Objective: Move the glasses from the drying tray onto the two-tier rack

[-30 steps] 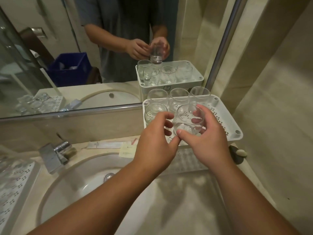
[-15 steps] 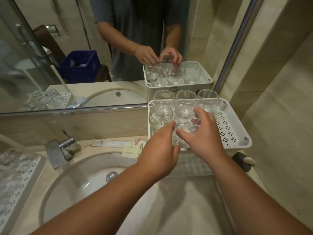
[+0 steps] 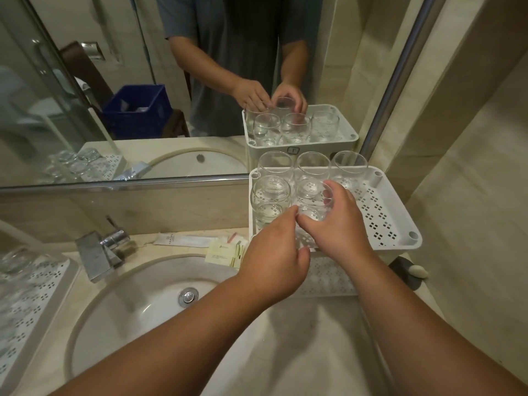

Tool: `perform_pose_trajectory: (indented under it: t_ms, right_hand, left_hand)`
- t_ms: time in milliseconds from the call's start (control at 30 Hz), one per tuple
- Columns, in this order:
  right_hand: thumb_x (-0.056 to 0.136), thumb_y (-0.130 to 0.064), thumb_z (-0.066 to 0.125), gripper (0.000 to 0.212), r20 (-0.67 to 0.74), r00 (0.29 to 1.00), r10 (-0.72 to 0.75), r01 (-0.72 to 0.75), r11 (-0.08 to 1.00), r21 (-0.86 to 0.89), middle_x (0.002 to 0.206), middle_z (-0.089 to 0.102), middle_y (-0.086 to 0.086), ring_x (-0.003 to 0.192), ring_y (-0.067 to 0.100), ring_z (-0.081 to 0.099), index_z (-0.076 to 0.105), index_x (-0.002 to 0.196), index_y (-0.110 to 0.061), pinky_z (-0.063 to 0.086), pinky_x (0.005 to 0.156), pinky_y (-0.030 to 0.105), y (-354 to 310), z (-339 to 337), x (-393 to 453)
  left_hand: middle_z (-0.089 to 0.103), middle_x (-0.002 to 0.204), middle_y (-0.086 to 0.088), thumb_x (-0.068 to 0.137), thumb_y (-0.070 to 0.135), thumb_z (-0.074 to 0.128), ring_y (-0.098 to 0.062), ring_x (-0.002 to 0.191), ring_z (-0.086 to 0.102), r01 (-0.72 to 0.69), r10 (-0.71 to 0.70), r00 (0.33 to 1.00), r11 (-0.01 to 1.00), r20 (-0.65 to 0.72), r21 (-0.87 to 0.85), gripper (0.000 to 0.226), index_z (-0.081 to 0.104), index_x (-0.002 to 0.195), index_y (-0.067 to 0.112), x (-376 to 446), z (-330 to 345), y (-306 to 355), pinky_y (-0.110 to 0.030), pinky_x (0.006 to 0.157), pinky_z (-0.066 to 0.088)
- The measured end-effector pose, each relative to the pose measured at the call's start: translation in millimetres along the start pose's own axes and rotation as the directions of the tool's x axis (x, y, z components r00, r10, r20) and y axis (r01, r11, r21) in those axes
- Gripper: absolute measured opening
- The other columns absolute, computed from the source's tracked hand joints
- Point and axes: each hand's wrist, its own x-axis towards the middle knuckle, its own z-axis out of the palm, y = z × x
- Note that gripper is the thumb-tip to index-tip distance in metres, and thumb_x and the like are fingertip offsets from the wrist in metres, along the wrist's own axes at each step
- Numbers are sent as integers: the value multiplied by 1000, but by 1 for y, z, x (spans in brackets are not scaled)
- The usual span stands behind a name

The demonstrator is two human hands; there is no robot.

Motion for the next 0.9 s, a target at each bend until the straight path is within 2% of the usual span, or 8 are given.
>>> perform_pose_trajectory:
  t_ms: [167, 300, 400, 567, 667, 900]
  right_hand:
    - [72, -47, 78, 84, -22, 1000, 7, -7, 1000, 7, 134, 49, -10, 113, 10, 53, 36, 144, -31, 42, 89, 25, -1, 1, -1]
    - [74, -44, 80, 86, -14, 999, 33, -32, 998, 48, 143, 48, -10, 124, 11, 50, 31, 145, -32, 44, 100, 33, -2, 0, -1]
    - [76, -41, 80, 84, 8, 999, 47, -48, 996, 72, 146, 47, -9, 129, 12, 49, 33, 144, -31, 44, 104, 36, -4, -1, 0]
    - [77, -41, 79, 86, 49, 998, 49, -52, 995, 81, 149, 44, -11, 128, 11, 50, 30, 147, -33, 43, 102, 33, -4, -4, 2]
    - [78, -43, 78, 87, 48, 998, 48, -52, 996, 71, 150, 42, -11, 130, 12, 49, 29, 148, -32, 43, 104, 35, -5, -3, 1]
    - [80, -44, 76, 91, 21, 999, 26, -26, 1000, 5, 152, 41, -4, 134, 18, 46, 24, 152, -27, 40, 105, 35, -6, -2, -2]
  left_hand:
    - [40, 155, -2, 93, 31, 56, -20, 136, 45, -8, 8, 1000, 1000, 10, 17, 74, 20, 156, 17, -1, -1, 1, -34, 105, 39]
    - [34, 158, -4, 94, 33, 56, -21, 141, 37, -46, 44, 999, 996, 30, 71, 78, 15, 157, 14, -2, -1, 3, -36, 110, 35]
    - [38, 152, -4, 93, 34, 56, -20, 136, 41, -32, 30, 999, 996, 32, 81, 79, 14, 158, 15, -1, -1, 5, -36, 106, 40]
    - [41, 148, -3, 93, 36, 56, -21, 131, 45, -19, 16, 999, 994, 28, 105, 81, 13, 158, 16, 0, 1, 6, -38, 102, 44]
    - [39, 150, -3, 93, 36, 56, -22, 133, 45, -22, 18, 999, 993, 30, 113, 81, 13, 158, 15, 0, 1, 7, -37, 101, 43]
    - [33, 157, -5, 93, 34, 57, -24, 141, 38, -7, 2, 997, 997, 71, 75, 81, 13, 158, 13, 1, -1, 7, -38, 108, 38]
